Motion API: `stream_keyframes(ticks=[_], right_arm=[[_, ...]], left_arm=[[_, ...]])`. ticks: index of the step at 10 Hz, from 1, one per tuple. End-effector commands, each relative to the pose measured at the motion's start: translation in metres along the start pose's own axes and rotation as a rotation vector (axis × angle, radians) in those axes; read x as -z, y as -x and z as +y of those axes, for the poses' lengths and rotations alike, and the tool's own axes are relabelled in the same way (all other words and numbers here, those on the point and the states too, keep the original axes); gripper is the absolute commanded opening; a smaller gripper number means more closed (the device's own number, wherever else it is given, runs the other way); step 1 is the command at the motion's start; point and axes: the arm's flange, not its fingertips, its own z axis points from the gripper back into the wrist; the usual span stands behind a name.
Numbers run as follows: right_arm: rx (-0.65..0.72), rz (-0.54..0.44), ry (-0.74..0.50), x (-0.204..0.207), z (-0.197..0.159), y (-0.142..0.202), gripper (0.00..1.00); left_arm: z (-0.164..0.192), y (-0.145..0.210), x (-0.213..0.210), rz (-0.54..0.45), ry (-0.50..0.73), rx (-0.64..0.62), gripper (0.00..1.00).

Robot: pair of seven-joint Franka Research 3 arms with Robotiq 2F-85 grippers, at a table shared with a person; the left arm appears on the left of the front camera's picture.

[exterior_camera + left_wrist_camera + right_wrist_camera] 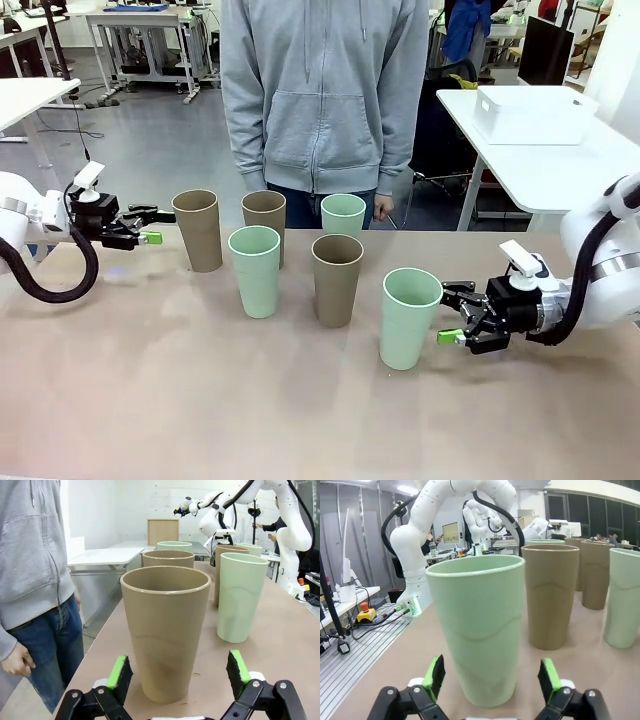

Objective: Stack the cups and store them in the basket.
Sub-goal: Pick up two Reusable plastic cups , one in each hand.

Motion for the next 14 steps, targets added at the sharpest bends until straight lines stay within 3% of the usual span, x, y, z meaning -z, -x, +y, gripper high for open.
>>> stream_keyframes(ticks=[1,14], right_arm=[[0.006,0.021,-0.023,0.006,0.003,-0.002,1.00],[0.056,-0.016,-0.068,0.020,0.008,-0.004,1.00]], left_arm=[[0.005,-0.003,0.009,-0.008,-0.026,0.008,1.00],[0.034,0.010,0.046,-0.003,0.042,-0.005,1.00]])
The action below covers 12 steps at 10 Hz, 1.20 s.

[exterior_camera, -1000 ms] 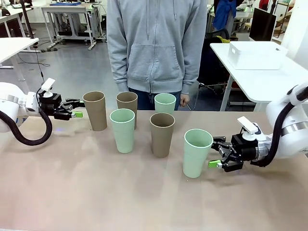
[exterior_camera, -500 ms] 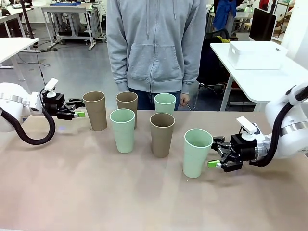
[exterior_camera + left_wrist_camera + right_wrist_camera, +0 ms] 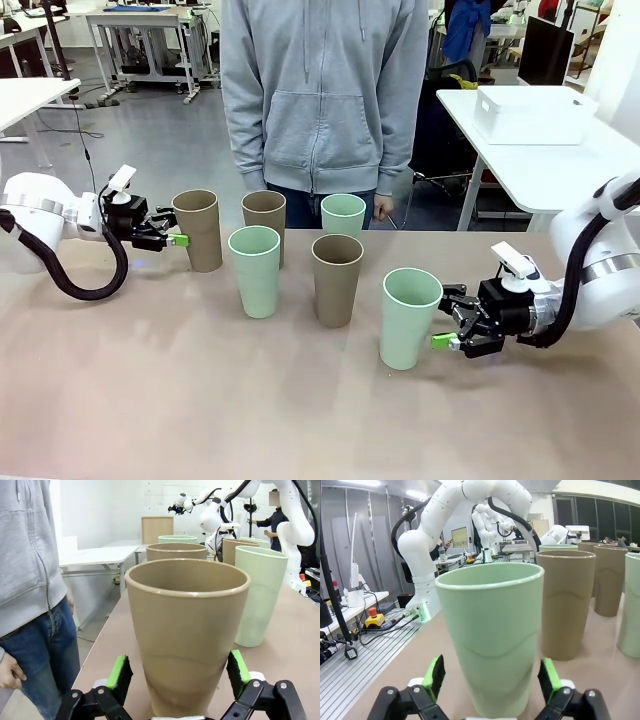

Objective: Stack the cups and store them in the basket.
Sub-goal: Pick up two Reusable plastic cups , one in each hand.

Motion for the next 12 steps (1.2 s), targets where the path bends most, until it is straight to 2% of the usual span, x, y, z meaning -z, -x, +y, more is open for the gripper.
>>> stream_keyframes(ticks=[1,12], right_arm=[[0.044,0.009,-0.026,0.006,0.002,-0.002,1.00],[0.095,0.016,-0.053,0.021,-0.001,0.000,1.00]], left_arm=[[0.010,-0.001,0.003,-0.008,0.006,-0.021,1.00],[0.011,0.008,0.033,-0.003,0.093,-0.054,1.00]])
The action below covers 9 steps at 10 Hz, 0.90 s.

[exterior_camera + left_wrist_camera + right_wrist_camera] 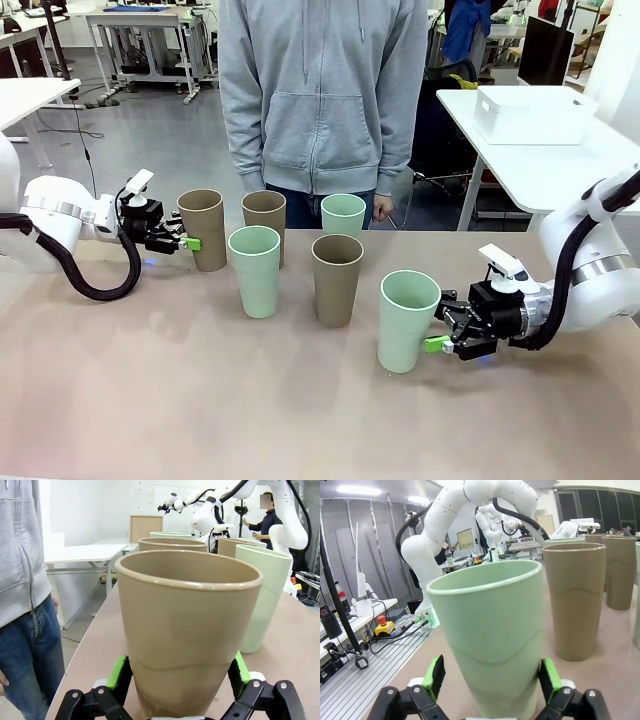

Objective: Stack the cups and store them in the basket.
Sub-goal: Pick up two Reusable plastic cups , one in each hand.

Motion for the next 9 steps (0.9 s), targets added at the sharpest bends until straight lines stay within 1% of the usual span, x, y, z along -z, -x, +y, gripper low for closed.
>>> stream_keyframes(ticks=[1,6,9], right_arm=[[-0.003,0.016,-0.016,0.008,-0.005,-0.001,1.00],[-0.018,0.012,-0.040,0.027,-0.016,0.012,1.00],[-0.026,0.011,-0.062,0.037,-0.019,0.014,1.00]], left_arm=[[0.004,0.001,0.009,0.000,0.029,-0.006,1.00],[0.009,0.002,0.020,-0.007,0.039,-0.011,1.00],[0.012,0.004,0.026,-0.006,0.051,-0.016,1.00]])
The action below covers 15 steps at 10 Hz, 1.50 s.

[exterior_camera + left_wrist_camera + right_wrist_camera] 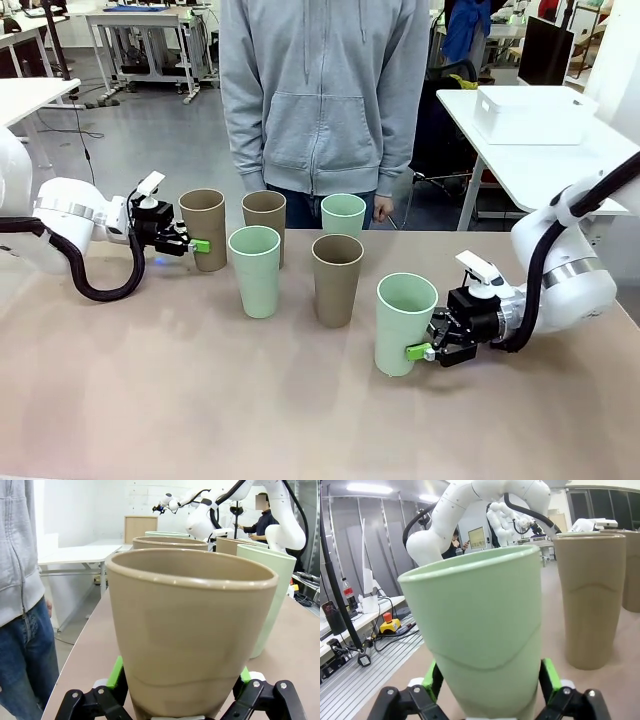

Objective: Stack the cups and store them in the basket.
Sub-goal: Pick up two Reusable plastic cups , one in each hand.

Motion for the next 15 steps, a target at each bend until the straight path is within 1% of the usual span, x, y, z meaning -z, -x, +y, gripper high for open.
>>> stream_keyframes(ticks=[1,6,15], right_arm=[[-0.024,0.006,-0.008,0.010,-0.006,0.000,1.00],[-0.037,0.014,-0.031,0.015,-0.010,-0.008,1.00],[-0.029,0.014,-0.043,0.016,-0.014,-0.018,1.00]], left_arm=[[0.007,0.001,0.008,0.000,0.023,-0.012,1.00],[0.009,-0.001,0.011,-0.001,0.046,-0.019,1.00],[-0.005,-0.008,0.005,0.001,0.059,-0.017,1.00]])
